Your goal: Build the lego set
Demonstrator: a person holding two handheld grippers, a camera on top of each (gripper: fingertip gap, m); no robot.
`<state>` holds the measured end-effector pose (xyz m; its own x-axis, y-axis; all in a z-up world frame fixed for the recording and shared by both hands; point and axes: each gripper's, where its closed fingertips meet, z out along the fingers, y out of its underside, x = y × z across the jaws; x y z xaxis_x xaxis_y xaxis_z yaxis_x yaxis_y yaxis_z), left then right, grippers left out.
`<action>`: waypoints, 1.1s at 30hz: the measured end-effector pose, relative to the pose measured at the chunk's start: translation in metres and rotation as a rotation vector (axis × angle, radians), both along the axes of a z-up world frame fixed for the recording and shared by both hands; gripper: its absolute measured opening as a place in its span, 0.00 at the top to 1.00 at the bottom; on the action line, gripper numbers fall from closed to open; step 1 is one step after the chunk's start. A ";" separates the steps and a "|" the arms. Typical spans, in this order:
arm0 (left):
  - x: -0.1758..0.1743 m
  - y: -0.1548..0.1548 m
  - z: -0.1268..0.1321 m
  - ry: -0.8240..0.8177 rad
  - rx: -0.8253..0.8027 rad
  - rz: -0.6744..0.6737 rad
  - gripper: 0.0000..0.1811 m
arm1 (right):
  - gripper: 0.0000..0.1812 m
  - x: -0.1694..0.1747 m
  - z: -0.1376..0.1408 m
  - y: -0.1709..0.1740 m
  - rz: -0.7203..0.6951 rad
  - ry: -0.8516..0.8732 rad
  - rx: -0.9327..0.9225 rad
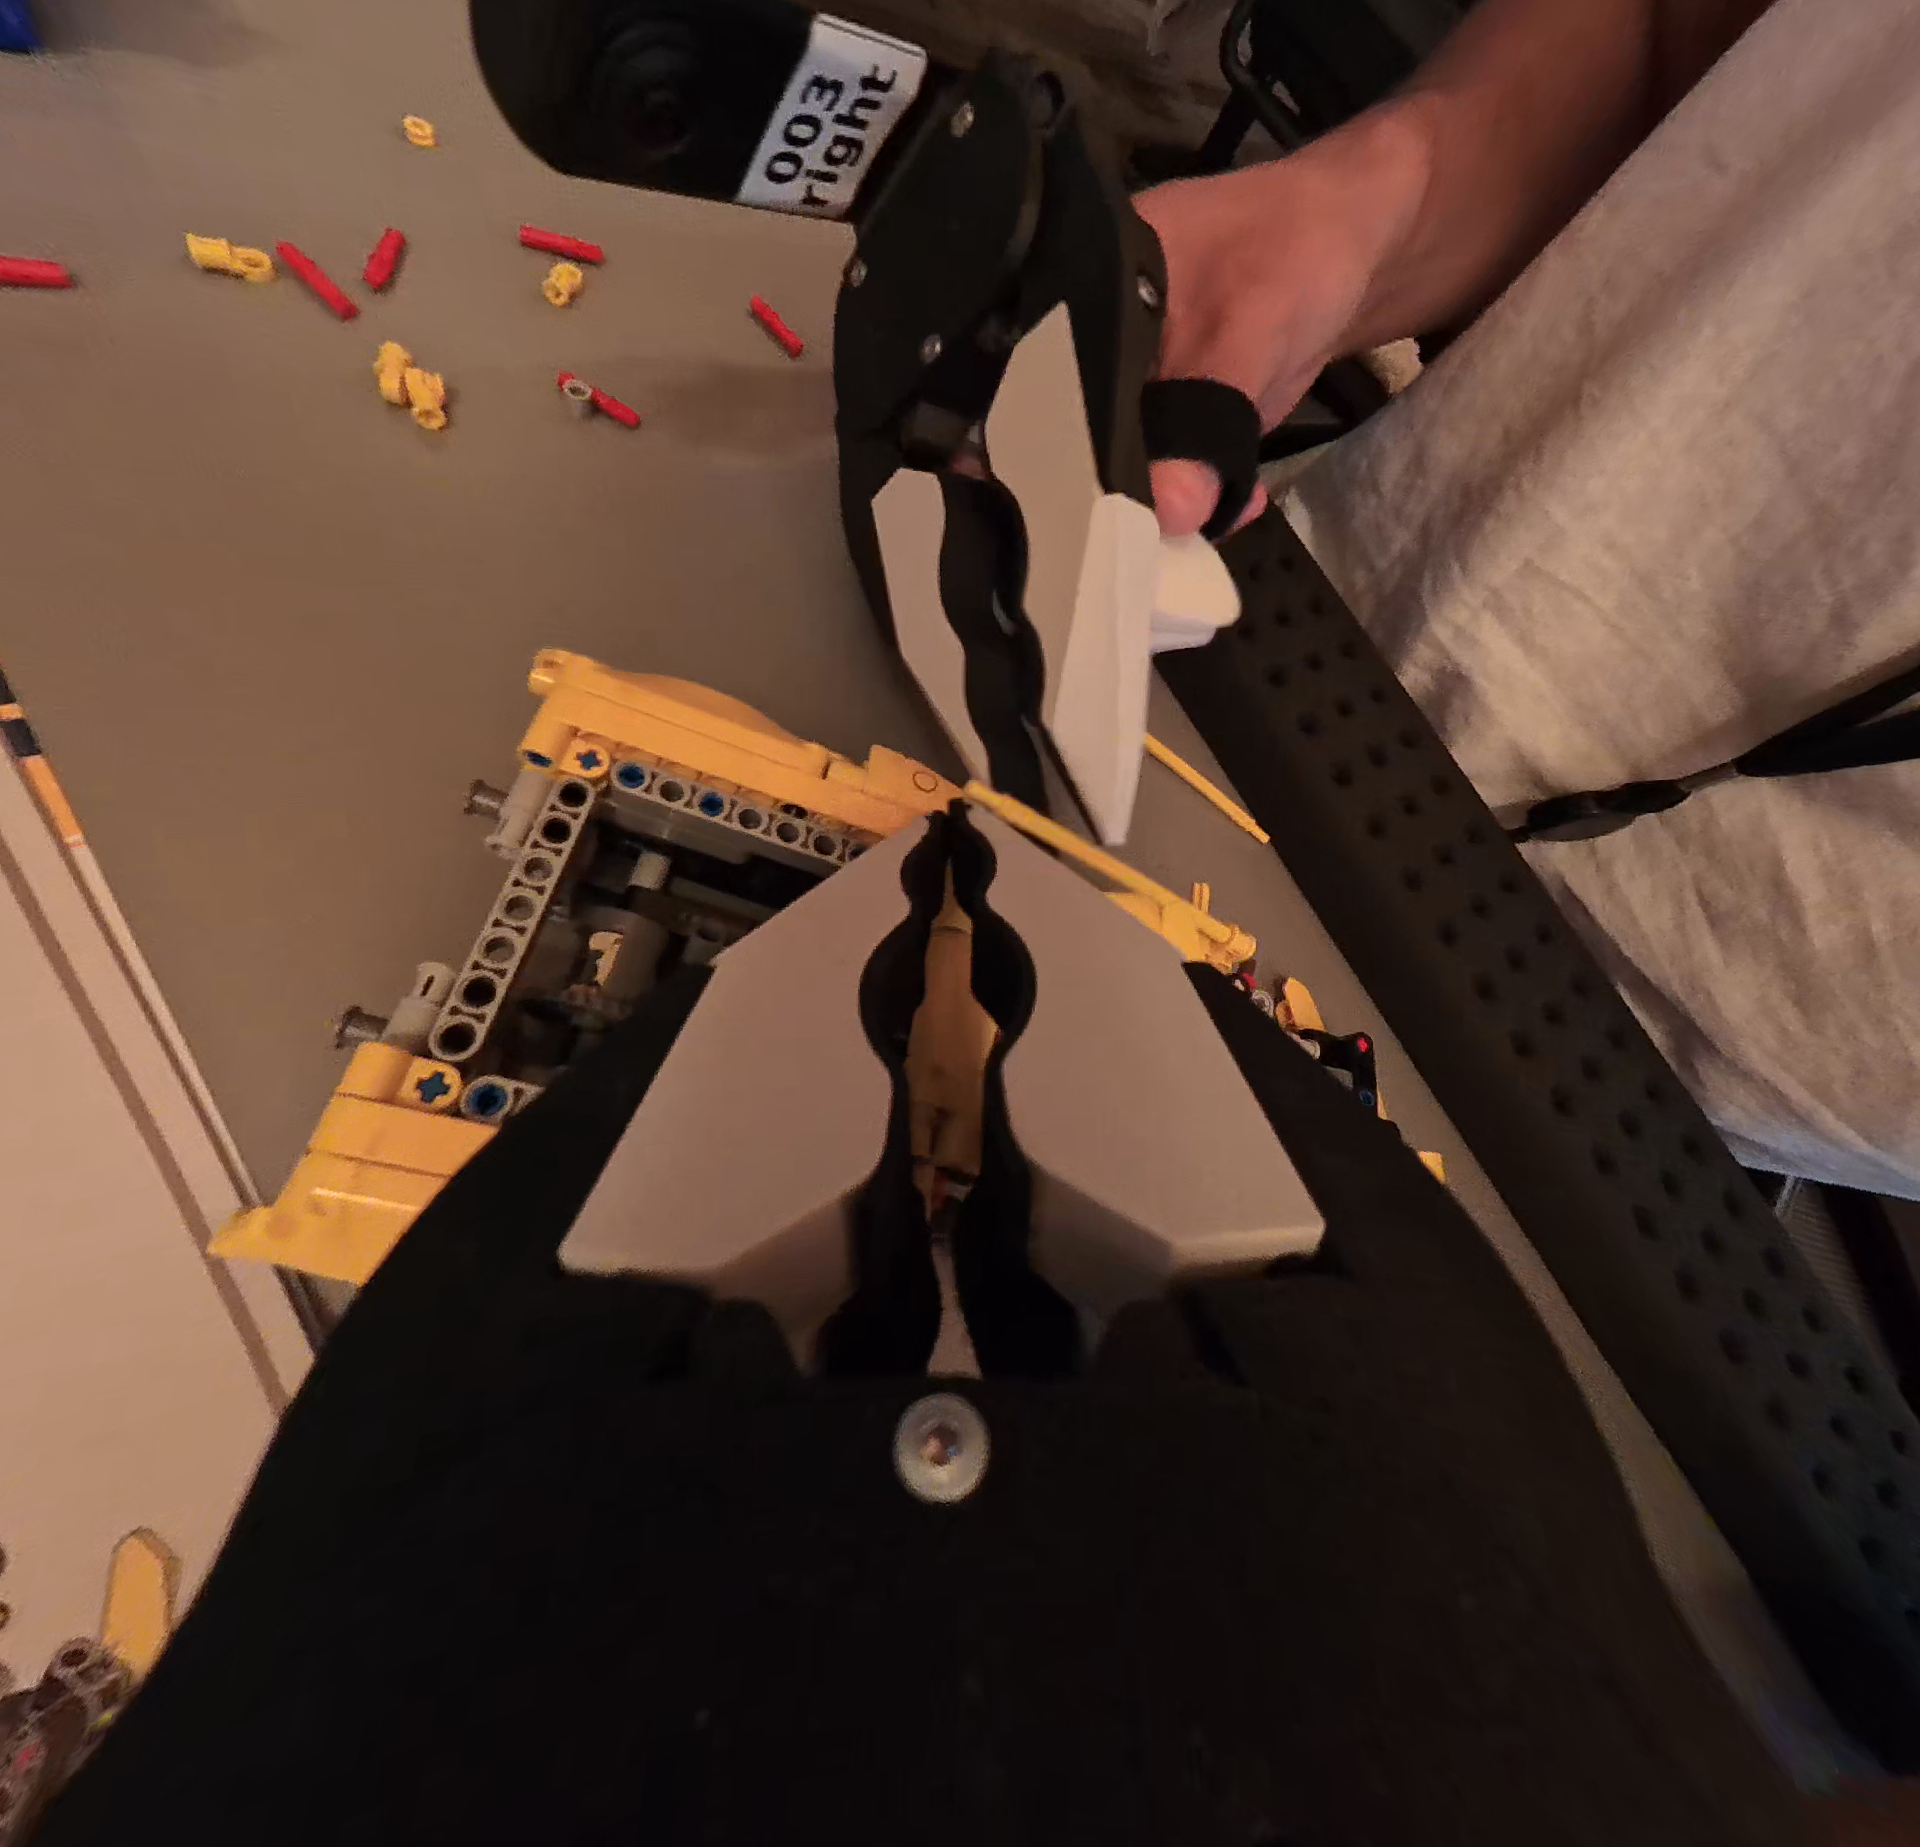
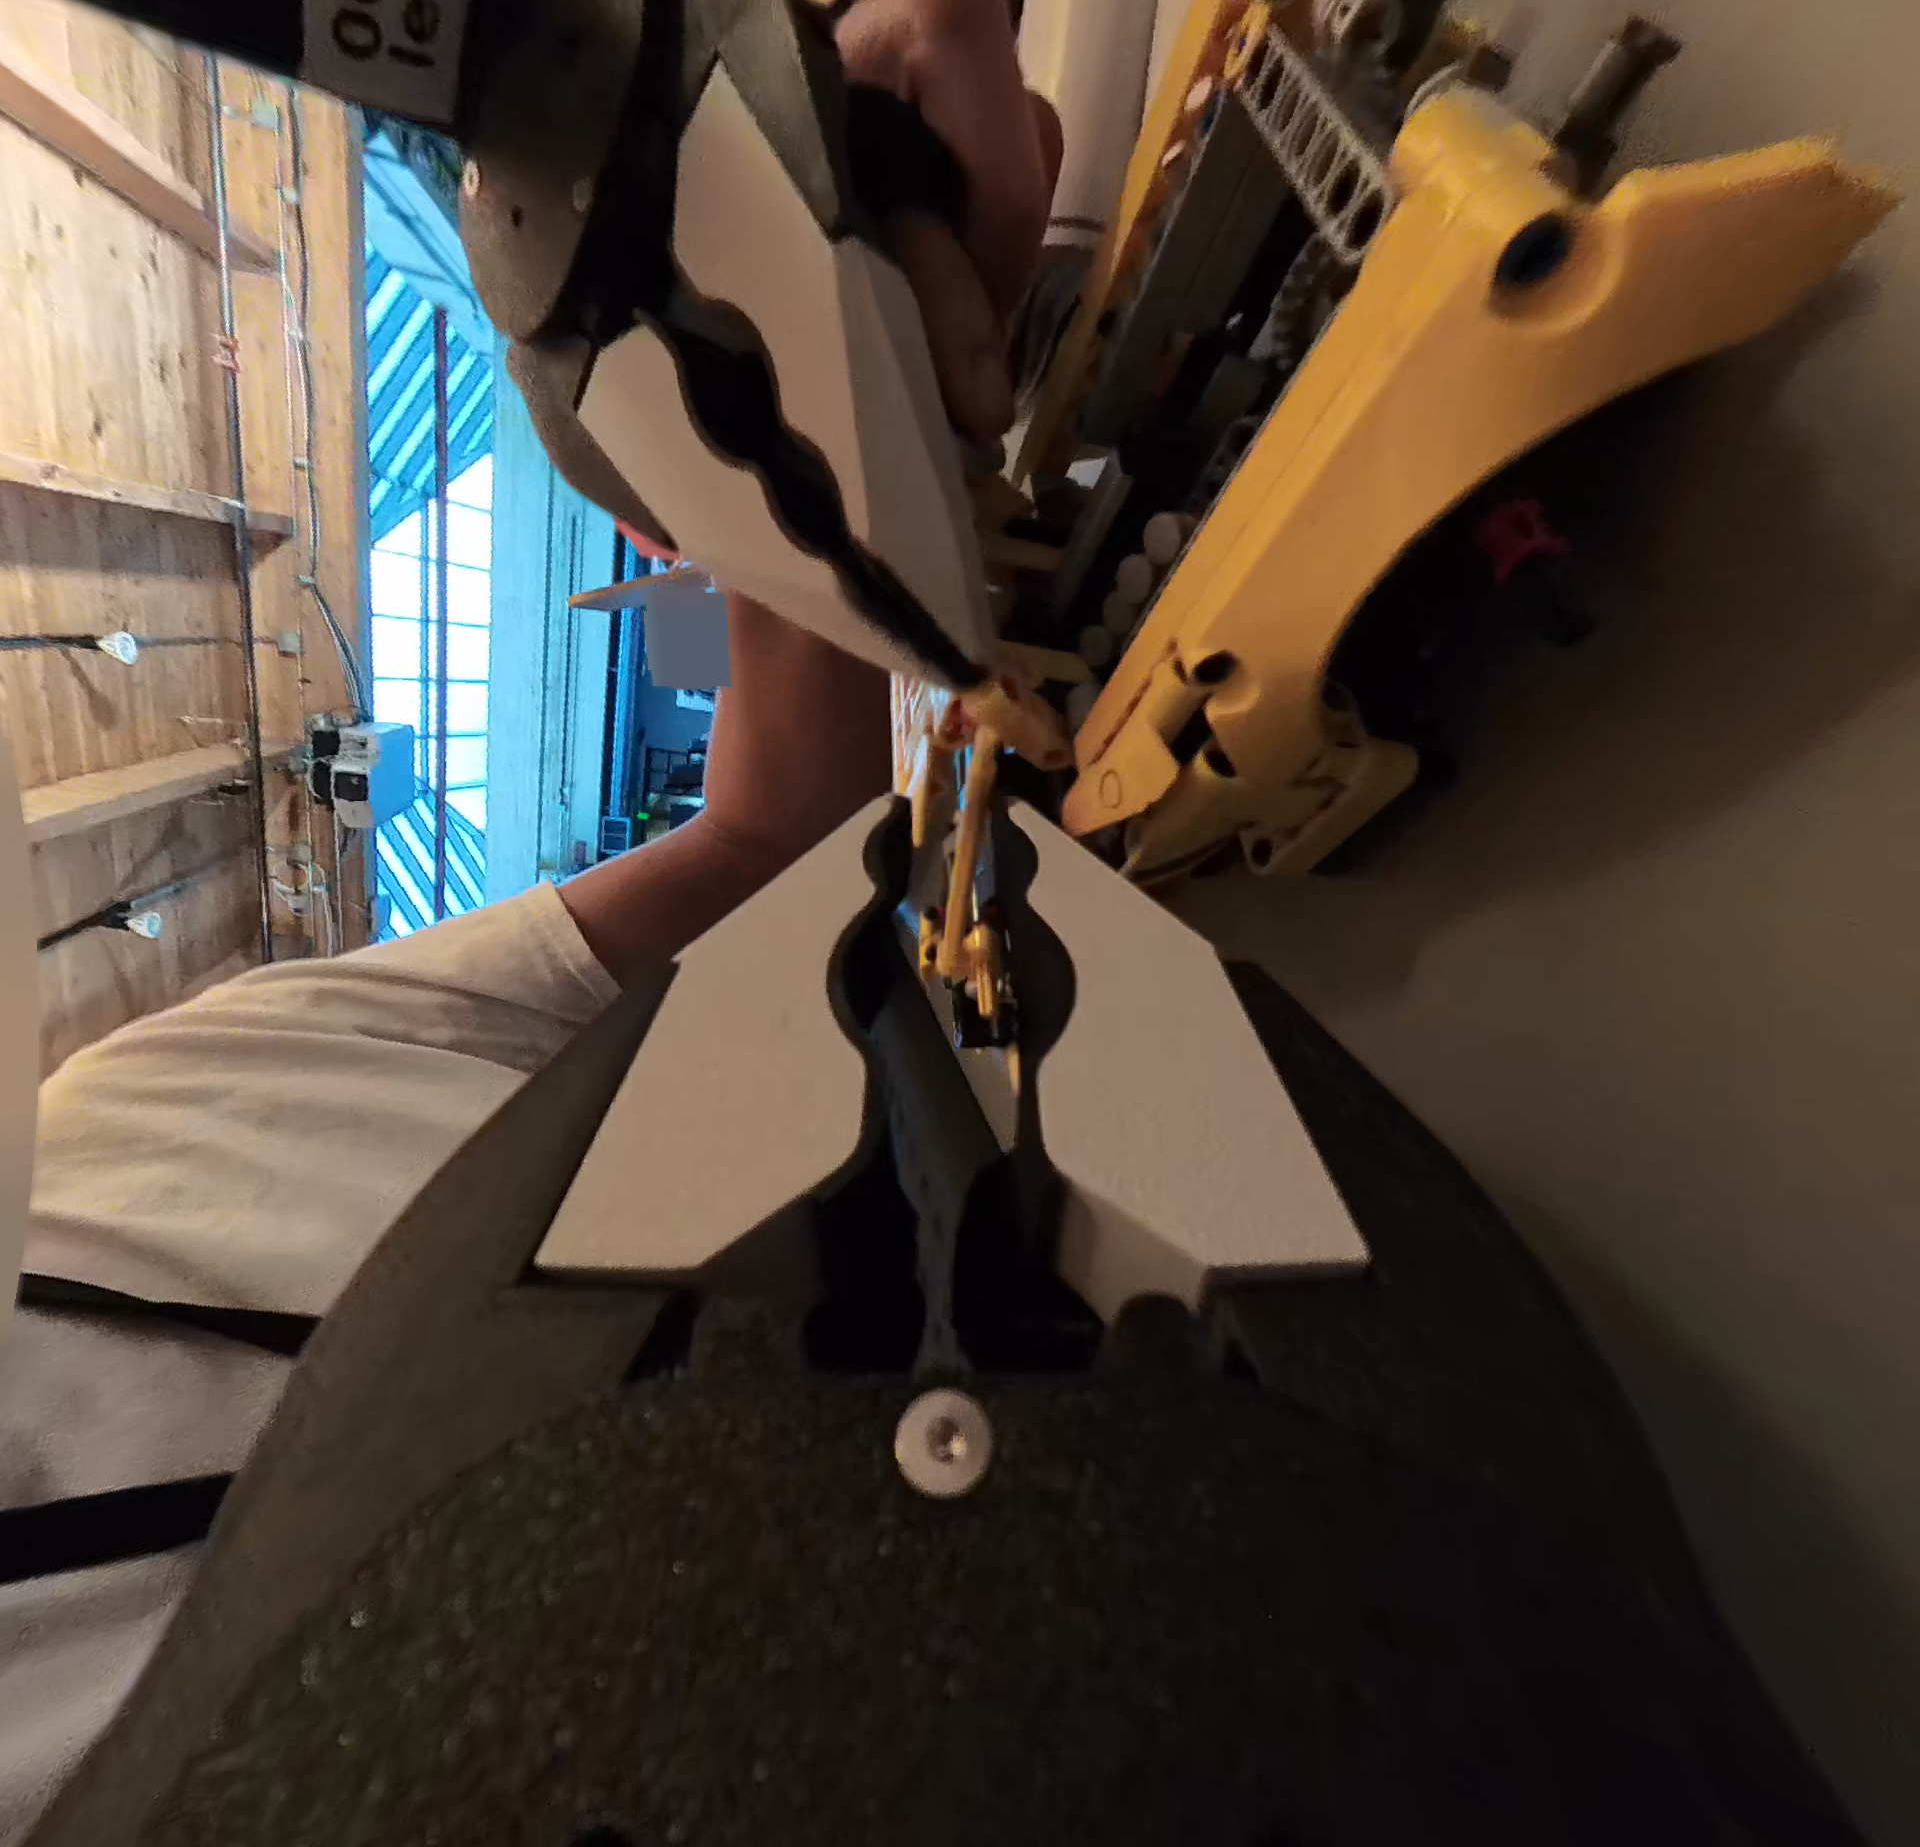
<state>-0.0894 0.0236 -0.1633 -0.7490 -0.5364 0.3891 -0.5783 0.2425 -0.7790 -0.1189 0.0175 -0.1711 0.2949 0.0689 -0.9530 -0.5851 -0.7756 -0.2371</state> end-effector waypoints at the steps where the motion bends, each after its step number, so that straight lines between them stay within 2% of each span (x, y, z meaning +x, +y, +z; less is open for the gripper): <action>1: 0.000 0.000 0.000 -0.001 -0.002 0.004 1.00 | 0.92 -0.003 0.001 -0.002 0.009 -0.002 0.013; 3: 0.001 0.000 0.001 -0.010 -0.006 0.007 1.00 | 0.92 -0.009 0.000 -0.003 0.008 -0.017 0.025; 5: 0.003 0.001 0.003 -0.023 -0.011 0.022 1.00 | 0.98 -0.013 -0.001 -0.003 0.002 -0.040 0.035; 10: 0.009 0.006 0.015 -0.086 -0.029 0.073 1.00 | 0.98 -0.012 -0.001 0.000 -0.046 -0.154 0.093; 15: 0.007 0.001 0.012 -0.091 -0.026 0.050 1.00 | 0.98 -0.016 0.001 -0.005 -0.036 0.027 0.016; 20: 0.007 -0.003 0.007 -0.043 -0.047 0.052 0.96 | 0.99 -0.023 -0.001 -0.011 0.105 0.149 -0.073; 23: 0.005 -0.001 0.007 -0.049 -0.025 0.047 0.96 | 0.98 -0.027 0.002 -0.011 0.157 0.171 -0.090; 27: -0.005 0.006 0.020 -0.050 -0.013 0.043 0.95 | 0.99 -0.026 0.000 -0.013 0.176 0.200 -0.136; 31: -0.014 0.008 0.003 -0.039 0.101 0.012 0.90 | 0.98 -0.027 -0.001 -0.011 0.171 0.230 -0.144; 33: -0.014 0.005 -0.002 -0.021 0.096 0.002 0.89 | 0.98 -0.028 -0.001 -0.010 0.168 0.227 -0.142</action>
<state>-0.1037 0.0281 -0.1658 -0.7557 -0.5715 0.3199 -0.5622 0.3153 -0.7645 -0.1469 0.0080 -0.1723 0.0695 -0.0395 -0.9968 -0.4713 -0.8820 0.0021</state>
